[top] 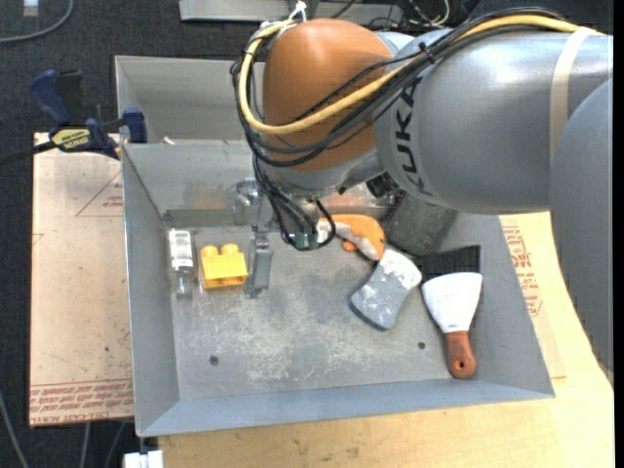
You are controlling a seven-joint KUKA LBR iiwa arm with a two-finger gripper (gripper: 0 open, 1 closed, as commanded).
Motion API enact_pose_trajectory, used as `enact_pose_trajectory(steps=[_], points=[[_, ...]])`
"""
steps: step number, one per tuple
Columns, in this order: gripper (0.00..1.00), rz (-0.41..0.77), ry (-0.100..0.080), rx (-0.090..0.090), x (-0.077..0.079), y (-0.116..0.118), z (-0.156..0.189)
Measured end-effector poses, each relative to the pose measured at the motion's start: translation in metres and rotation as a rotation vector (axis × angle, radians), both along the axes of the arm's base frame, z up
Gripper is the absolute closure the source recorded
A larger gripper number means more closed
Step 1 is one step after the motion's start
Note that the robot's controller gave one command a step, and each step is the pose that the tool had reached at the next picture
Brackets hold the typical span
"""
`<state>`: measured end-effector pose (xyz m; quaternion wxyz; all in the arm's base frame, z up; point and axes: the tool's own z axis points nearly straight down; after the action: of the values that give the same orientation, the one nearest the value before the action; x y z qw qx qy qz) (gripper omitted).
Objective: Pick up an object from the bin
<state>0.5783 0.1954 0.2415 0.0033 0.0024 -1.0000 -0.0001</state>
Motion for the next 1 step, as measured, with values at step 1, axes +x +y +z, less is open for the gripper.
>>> enact_pose_trajectory(steps=[1], points=[[0.0,-0.004,-0.008,0.002,0.0015,-0.001,0.0051]])
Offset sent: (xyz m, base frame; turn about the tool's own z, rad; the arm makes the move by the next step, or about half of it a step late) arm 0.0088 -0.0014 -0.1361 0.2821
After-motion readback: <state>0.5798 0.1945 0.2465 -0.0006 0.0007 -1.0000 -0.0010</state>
